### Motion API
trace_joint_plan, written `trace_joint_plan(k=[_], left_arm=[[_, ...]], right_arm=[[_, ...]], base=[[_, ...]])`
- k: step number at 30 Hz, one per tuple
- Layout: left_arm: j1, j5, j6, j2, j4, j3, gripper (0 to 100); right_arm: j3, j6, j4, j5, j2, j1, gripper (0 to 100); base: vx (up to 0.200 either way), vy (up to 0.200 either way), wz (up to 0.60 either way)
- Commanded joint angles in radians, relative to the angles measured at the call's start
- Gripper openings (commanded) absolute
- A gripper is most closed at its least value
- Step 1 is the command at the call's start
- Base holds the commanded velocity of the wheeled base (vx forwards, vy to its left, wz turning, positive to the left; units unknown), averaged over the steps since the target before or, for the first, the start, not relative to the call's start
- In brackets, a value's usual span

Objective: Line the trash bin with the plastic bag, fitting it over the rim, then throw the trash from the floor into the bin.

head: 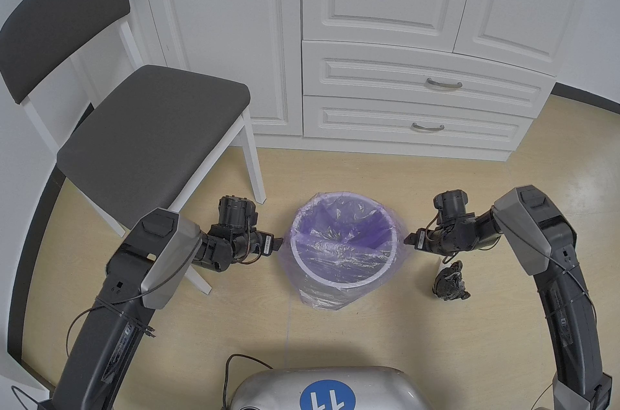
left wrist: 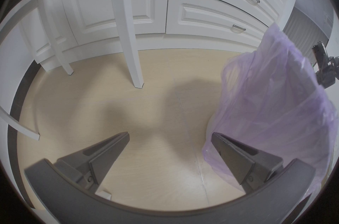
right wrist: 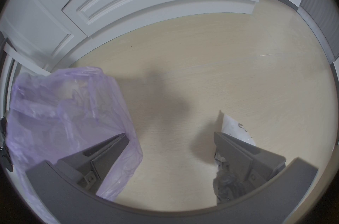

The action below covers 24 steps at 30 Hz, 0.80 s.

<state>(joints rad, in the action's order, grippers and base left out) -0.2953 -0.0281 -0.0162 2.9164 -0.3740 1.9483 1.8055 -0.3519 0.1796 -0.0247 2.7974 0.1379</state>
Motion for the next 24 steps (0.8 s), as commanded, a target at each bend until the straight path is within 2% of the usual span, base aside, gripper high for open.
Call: trace_joint_plan(k=[1,4,5,7,10,13,14,15,17,21,22,24], left_arm=[[0.007,-0.006,-0.007,-0.278,-0.019,-0.322,100],[0.008,-0.004,-0.005,-0.402,-0.054,-0.503,100],[0.008,-0.004,-0.005,-0.402,-0.054,-0.503,100],[0.021,-0.010,-0.005,-0.563,-0.169,-0.755,100],[0.030,-0.050,-0.001,-0.668,-0.296,-0.942,100],[0.021,-0.052,0.004,-0.735,-0.396,-1.079,100],[0.021,-0.052,0.004,-0.735,-0.396,-1.079,100],[0.007,-0.052,0.004,-0.793,-0.454,-1.166,100],[-0.015,-0.052,0.009,-0.832,-0.490,-1.210,100],[-0.053,-0.052,0.050,-0.954,-0.572,-1.347,100],[-0.081,-0.052,0.068,-1.023,-0.611,-1.401,100],[-0.096,-0.052,0.085,-1.100,-0.631,-1.453,100]], right_arm=[[-0.216,0.047,0.003,0.065,-0.259,-0.047,100],[-0.308,0.080,0.035,0.101,-0.357,-0.070,100],[-0.308,0.080,0.035,0.101,-0.357,-0.070,100],[-0.426,0.094,0.118,0.103,-0.446,-0.081,100],[-0.511,0.142,0.164,0.106,-0.518,-0.086,100],[-0.549,0.182,0.170,0.111,-0.558,-0.078,100],[-0.549,0.182,0.170,0.111,-0.558,-0.078,100],[-0.583,0.197,0.184,0.109,-0.598,-0.070,100],[-0.634,0.197,0.210,0.109,-0.642,-0.067,100],[-0.828,0.199,0.304,0.086,-0.806,-0.032,100],[-0.920,0.215,0.350,0.063,-0.909,-0.027,100],[-0.971,0.222,0.370,0.060,-0.980,-0.026,100]], base=[[0.000,0.000,0.00],[0.000,0.000,0.00],[0.000,0.000,0.00],[0.000,0.000,0.00],[0.000,0.000,0.00],[0.000,0.000,0.00],[0.000,0.000,0.00],[0.000,0.000,0.00],[0.000,0.000,0.00],[0.000,0.000,0.00],[0.000,0.000,0.00],[0.000,0.000,0.00]])
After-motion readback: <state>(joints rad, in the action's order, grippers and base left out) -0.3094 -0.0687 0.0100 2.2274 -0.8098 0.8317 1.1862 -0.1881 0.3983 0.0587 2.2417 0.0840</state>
